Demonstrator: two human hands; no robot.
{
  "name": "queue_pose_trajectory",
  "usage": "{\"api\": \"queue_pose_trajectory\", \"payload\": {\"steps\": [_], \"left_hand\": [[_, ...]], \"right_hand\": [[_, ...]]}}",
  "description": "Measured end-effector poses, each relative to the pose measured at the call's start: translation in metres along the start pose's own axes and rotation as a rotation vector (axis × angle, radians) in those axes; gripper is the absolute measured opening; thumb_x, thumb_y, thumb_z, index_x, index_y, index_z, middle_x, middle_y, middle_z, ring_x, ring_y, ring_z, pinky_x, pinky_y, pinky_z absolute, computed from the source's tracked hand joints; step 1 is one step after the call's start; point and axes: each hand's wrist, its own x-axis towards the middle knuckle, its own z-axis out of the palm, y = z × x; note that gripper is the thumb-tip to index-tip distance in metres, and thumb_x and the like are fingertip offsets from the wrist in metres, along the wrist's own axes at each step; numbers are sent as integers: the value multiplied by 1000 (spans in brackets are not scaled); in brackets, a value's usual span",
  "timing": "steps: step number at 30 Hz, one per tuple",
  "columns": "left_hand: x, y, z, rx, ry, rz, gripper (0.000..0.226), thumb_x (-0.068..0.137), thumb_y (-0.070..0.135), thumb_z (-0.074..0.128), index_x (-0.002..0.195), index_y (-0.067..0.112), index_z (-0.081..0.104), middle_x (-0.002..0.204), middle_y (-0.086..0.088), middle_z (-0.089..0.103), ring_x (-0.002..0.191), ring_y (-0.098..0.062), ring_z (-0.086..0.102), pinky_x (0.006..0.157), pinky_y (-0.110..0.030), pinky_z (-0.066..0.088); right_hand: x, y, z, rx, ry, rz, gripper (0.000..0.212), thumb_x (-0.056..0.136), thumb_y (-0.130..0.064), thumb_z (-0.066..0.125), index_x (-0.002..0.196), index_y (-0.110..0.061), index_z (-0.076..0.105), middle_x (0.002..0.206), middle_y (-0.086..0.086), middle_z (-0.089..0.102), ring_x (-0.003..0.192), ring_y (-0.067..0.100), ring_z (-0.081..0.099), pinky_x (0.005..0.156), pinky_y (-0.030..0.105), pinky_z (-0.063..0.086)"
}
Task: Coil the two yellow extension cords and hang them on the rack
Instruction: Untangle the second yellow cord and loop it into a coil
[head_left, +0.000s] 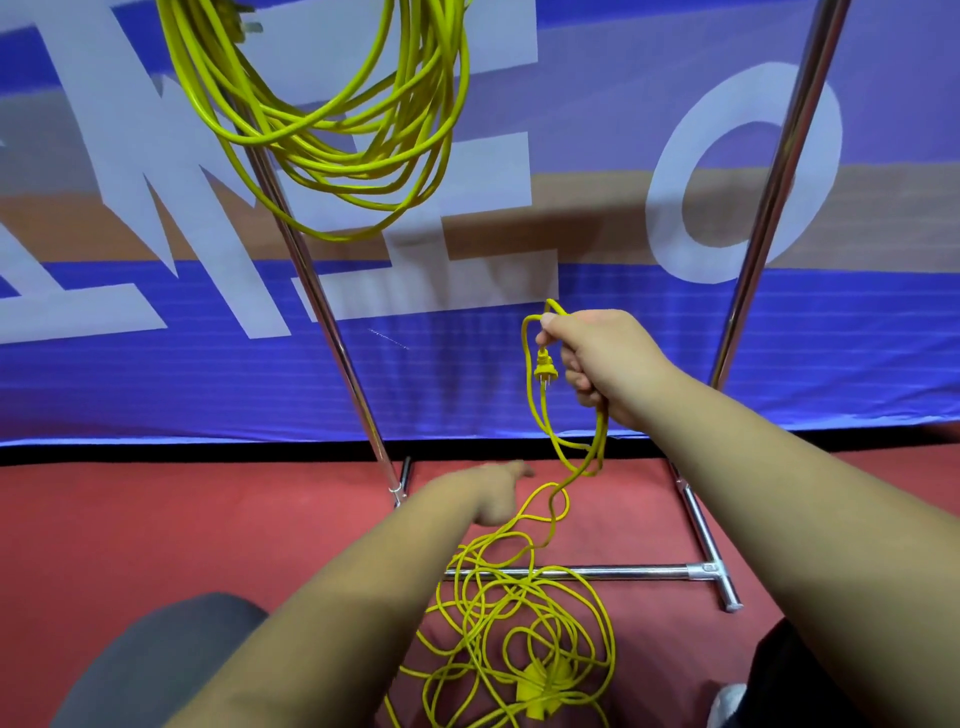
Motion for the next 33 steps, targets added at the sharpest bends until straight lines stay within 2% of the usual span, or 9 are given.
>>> {"api": "queue_pose_trajectory", "payload": {"steps": [3, 7, 10, 13, 19, 22, 26, 30, 33], "left_hand": [[13, 17, 39, 61, -139, 79, 88, 92, 3, 67, 163, 33, 24, 156, -10, 50, 124, -33, 63, 93, -34, 55], [27, 25, 80, -57, -130, 87, 63, 95, 19, 72, 152, 31, 47, 155, -3, 51, 133, -28, 57, 106, -34, 48], [34, 19, 108, -167, -117, 36, 41, 96, 27, 70, 136, 32, 63, 133, -1, 66, 120, -25, 63, 100, -33, 51], [39, 8, 140, -201, -106, -49, 28, 97, 20, 65, 125, 23, 68, 111, -1, 69, 115, -27, 67, 87, -28, 50], [45, -25, 174, -54, -11, -63, 26, 99, 18, 56, 119, 26, 71, 115, -4, 73, 108, -28, 70, 89, -34, 55], [47, -31, 154, -184, 129, -7, 21, 101, 16, 55, 113, 16, 73, 108, -10, 73, 103, -28, 68, 81, -34, 50], [48, -36, 86, -632, 403, -48, 20, 101, 7, 58, 92, 20, 70, 92, -9, 71, 90, -29, 68, 80, -37, 55], [20, -28, -1, -980, 458, 75, 25, 108, 2, 44, 101, 17, 61, 108, -6, 71, 88, -19, 71, 71, -21, 57], [-4, -23, -54, -1073, 471, 156, 22, 110, 5, 40, 109, 14, 60, 119, -10, 74, 92, -20, 72, 82, -30, 58]], "right_hand": [[-1, 0, -1, 9, 6, 28, 29, 104, -33, 58, 94, -11, 73, 57, 1, 36, 42, 14, 33, 43, 22, 26], [-3, 1, -8, 0, 22, 68, 30, 102, -36, 57, 93, -13, 74, 57, -1, 37, 43, 14, 32, 42, 22, 26], [-3, 2, -15, -33, 42, 77, 27, 100, -33, 58, 91, -14, 74, 57, -1, 37, 43, 14, 32, 42, 21, 27], [-1, 6, -22, -73, 57, 90, 23, 97, -29, 58, 86, -16, 74, 57, 0, 38, 42, 15, 33, 42, 21, 28], [7, 23, -30, -136, 53, 100, 20, 94, -29, 61, 85, -15, 73, 56, 2, 37, 41, 17, 33, 42, 21, 28], [11, 27, -33, -174, 45, 91, 17, 92, -29, 66, 87, -14, 72, 56, 2, 37, 43, 18, 32, 43, 23, 27], [18, 29, -40, -219, 84, 17, 19, 88, -29, 74, 85, -16, 62, 58, 8, 40, 46, 22, 35, 44, 25, 31], [23, 29, -47, -233, 180, -4, 22, 94, -29, 69, 78, -17, 61, 50, 5, 47, 44, 23, 43, 46, 27, 40], [25, 29, -46, -217, 248, -7, 22, 98, -29, 65, 82, -15, 62, 51, 7, 52, 38, 20, 48, 45, 29, 45]]}}
